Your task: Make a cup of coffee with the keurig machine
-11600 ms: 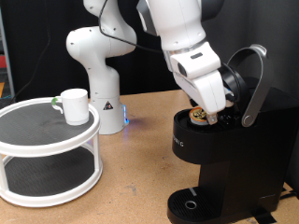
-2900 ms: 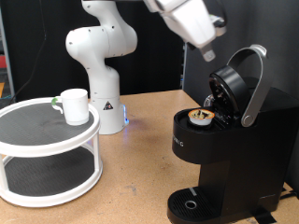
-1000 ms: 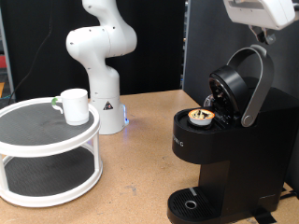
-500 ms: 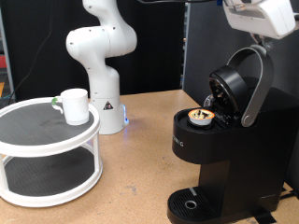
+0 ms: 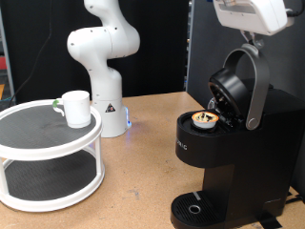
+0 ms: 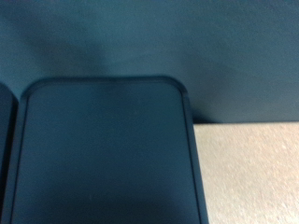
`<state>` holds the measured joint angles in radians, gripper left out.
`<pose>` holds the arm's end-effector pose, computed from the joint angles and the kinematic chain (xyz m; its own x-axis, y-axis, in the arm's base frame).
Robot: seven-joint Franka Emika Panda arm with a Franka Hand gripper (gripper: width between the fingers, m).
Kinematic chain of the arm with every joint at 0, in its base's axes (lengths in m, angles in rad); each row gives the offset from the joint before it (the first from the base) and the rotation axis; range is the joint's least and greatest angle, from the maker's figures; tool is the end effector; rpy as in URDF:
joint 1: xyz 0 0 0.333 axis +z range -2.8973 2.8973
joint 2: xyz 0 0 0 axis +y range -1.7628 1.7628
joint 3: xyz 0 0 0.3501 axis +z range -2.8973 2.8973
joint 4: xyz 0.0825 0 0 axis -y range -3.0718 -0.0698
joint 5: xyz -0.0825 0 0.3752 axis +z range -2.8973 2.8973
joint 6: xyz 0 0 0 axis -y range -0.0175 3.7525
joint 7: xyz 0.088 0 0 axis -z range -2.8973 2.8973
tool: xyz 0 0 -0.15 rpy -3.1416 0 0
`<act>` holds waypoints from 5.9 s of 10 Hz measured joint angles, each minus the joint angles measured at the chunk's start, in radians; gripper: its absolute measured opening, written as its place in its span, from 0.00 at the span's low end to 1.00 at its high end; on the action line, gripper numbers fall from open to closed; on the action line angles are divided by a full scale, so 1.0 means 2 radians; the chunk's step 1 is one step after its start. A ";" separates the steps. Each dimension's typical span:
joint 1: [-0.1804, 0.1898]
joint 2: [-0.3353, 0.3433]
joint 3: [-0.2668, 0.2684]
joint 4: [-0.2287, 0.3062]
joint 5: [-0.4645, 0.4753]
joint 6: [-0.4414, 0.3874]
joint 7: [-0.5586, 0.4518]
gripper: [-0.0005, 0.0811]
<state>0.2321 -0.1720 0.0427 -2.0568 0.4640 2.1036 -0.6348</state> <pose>0.4947 0.1800 0.5354 0.7280 0.5684 0.3834 0.6725 -0.7007 -0.2381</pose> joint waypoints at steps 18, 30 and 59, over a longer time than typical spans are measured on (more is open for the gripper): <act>-0.053 -0.004 -0.045 -0.137 -0.131 0.089 -0.080 0.02; -0.053 -0.011 -0.071 -0.139 -0.048 0.057 -0.130 0.02; -0.097 -0.216 -0.189 -0.186 0.179 -0.136 -0.129 0.02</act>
<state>0.0373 -0.6032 -0.3350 -2.4288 0.8213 1.8323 -0.8928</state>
